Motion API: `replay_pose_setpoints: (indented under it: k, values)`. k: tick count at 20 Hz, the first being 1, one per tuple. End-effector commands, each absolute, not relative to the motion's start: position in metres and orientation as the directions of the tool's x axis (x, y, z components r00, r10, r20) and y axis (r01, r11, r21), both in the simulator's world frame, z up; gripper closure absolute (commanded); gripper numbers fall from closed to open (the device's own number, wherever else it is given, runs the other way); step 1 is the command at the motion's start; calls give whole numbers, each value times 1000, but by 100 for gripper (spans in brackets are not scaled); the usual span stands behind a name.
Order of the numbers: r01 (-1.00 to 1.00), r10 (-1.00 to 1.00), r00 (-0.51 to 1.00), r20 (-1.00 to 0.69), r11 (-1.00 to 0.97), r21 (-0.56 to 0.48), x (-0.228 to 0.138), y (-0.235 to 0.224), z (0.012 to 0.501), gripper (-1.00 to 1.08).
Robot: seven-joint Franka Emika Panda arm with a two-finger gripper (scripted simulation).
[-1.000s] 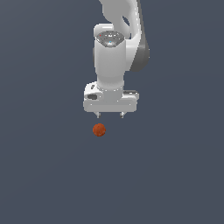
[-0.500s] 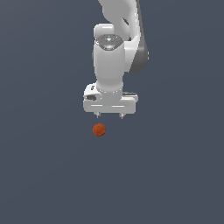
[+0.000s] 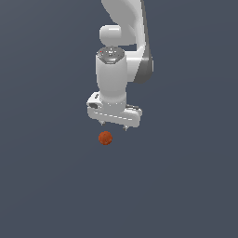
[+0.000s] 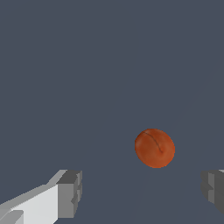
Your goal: Pick up the object and move it to a goal position.
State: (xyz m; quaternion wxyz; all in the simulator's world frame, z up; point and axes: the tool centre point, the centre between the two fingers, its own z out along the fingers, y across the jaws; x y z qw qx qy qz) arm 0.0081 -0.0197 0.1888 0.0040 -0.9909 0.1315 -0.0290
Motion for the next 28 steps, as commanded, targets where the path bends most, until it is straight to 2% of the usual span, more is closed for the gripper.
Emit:
replay_pose_setpoints:
  k: [1,17,28]
  values:
    - [-333,-333,942,49,-943,-20,6,-24,181,-92]
    - [-748,-748,664,8,-664,-20,-8,-52,130,-92]
    - [-899,-899,437,0,-437,-5,-18,-68,104,-92]
